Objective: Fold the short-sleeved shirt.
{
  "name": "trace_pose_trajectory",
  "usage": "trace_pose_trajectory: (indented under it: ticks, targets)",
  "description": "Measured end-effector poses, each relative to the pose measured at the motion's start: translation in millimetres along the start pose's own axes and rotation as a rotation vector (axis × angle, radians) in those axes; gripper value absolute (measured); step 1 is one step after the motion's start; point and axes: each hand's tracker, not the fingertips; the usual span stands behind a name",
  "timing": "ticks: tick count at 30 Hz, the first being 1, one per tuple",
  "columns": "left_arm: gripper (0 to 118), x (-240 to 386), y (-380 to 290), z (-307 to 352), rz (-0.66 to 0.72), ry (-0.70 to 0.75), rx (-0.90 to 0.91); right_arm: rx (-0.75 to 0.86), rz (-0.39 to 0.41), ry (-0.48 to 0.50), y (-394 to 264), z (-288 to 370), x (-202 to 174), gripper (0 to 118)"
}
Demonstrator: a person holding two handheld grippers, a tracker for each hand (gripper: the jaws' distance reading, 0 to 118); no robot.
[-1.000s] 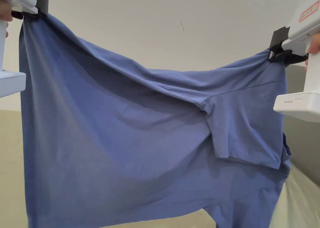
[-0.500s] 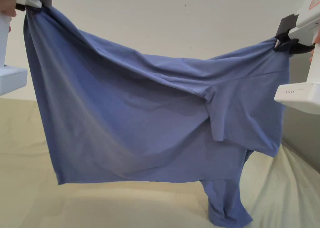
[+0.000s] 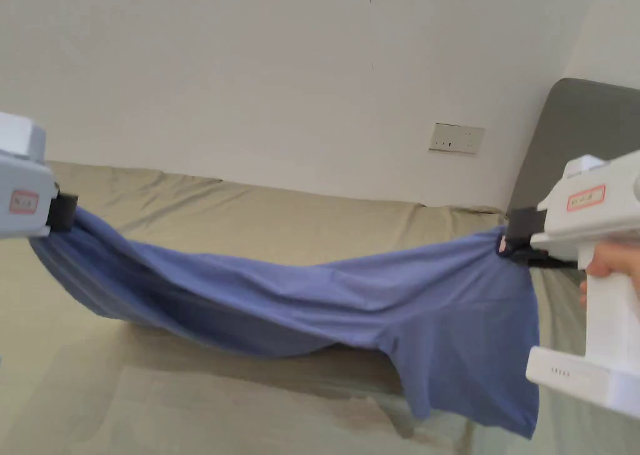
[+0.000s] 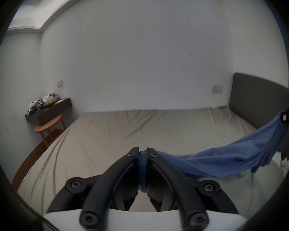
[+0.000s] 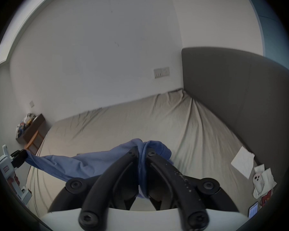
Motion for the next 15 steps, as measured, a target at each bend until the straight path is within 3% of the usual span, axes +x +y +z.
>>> trace_pose_trajectory:
  ticks: [7,15]
  targets:
    - [7,0,-93,64,0.052,-0.095,-0.107,-0.156,0.036,0.021,-107,26,26,9]
    - [7,5,-156,140,0.075,-0.131,-0.134,-0.247,0.008,0.037,-205,74,62,9]
